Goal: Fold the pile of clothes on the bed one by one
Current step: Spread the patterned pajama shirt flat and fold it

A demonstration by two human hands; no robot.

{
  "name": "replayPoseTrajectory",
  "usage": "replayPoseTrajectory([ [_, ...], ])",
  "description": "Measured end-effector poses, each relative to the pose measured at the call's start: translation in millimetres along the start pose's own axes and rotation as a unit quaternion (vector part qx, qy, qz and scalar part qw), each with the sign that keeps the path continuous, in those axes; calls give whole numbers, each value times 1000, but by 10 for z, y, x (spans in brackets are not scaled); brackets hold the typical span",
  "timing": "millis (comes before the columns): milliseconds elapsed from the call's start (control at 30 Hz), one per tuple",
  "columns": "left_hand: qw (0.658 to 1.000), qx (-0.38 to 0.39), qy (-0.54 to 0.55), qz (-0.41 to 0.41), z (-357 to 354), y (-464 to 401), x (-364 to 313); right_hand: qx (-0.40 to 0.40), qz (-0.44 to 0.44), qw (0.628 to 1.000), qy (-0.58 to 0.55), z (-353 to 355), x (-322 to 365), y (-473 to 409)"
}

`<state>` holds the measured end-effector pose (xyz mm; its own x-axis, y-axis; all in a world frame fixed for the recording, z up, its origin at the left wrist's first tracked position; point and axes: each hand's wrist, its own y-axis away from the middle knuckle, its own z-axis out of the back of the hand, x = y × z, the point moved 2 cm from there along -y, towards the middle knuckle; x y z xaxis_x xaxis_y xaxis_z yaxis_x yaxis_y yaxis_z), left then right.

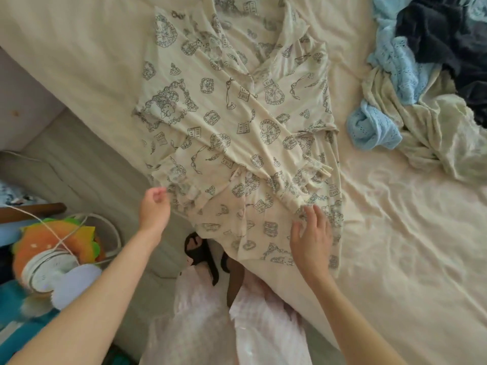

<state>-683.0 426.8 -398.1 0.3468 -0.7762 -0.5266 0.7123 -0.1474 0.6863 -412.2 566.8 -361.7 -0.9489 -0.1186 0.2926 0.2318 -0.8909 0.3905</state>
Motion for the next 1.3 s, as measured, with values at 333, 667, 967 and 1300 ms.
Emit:
replayPoseTrajectory([
  [333,997,1,49,-61,45,-997,268,-61,-15,997,48,-460,-209,76],
  [667,989,146,9,29,93,-582,1141,-91,-98,991,17,-411,-423,218],
  [967,964,153,197,90,469,25,1430,-107,-393,877,-254,-191,-925,336],
  [1300,916,225,302,138,543,385,1484,62,-516,534,-667,-294,-942,513],
])
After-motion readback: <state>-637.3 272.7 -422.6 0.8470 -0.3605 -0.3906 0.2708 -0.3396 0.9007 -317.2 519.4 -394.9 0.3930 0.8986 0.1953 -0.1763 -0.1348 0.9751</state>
